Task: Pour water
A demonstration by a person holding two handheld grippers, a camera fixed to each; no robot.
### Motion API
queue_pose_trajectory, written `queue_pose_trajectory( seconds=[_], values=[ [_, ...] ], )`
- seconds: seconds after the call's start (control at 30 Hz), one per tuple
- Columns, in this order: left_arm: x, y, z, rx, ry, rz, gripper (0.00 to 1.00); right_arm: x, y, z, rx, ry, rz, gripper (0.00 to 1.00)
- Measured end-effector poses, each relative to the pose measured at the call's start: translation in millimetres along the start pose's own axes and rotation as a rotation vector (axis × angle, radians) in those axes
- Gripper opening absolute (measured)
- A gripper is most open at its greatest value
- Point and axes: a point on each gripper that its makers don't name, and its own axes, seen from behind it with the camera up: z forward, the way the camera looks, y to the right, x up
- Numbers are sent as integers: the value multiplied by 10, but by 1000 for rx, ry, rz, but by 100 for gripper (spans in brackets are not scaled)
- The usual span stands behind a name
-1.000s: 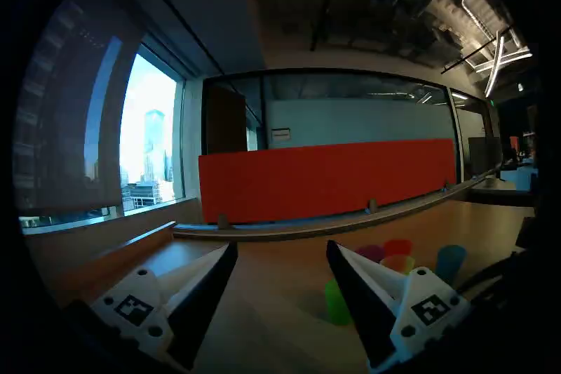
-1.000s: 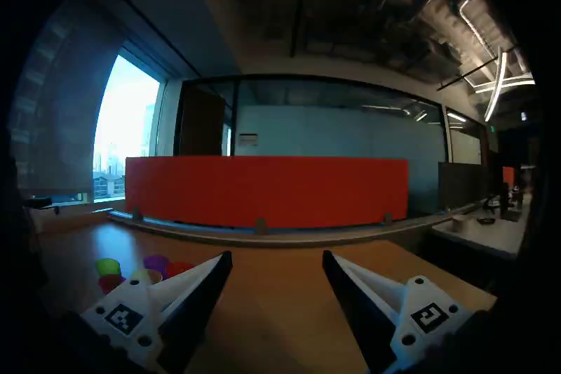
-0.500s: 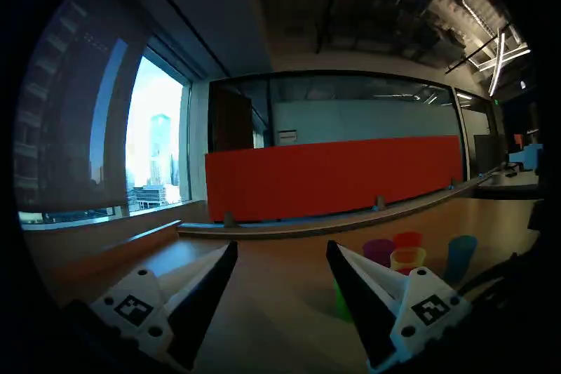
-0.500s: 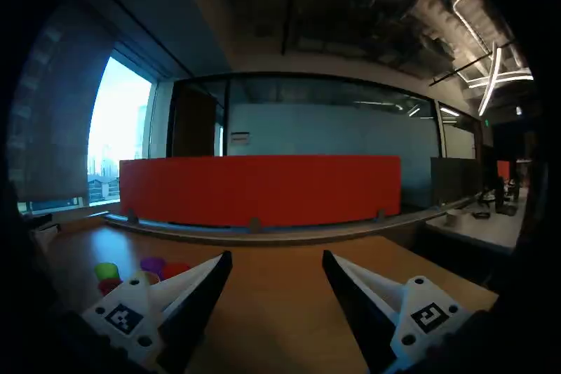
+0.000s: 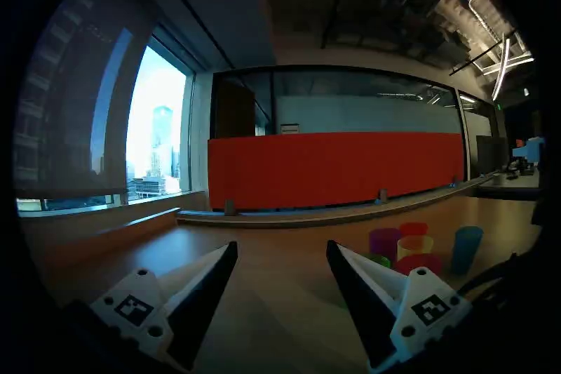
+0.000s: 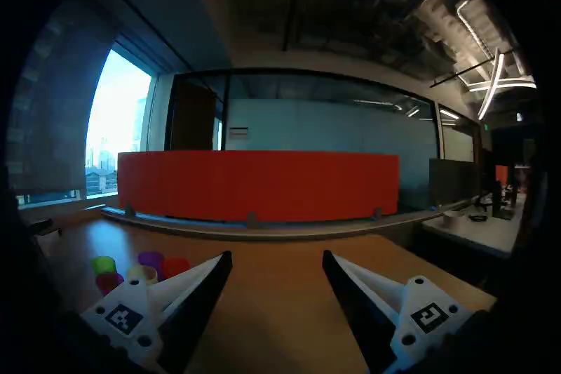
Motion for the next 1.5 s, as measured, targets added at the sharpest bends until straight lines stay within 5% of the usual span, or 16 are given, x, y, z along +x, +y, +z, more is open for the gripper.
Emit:
queue_pose_trajectory(
  seconds=[1.5],
  values=[
    [-239, 33, 118, -27, -72, -32, 94, -63, 11, -3, 23, 16, -12, 100]
  ],
)
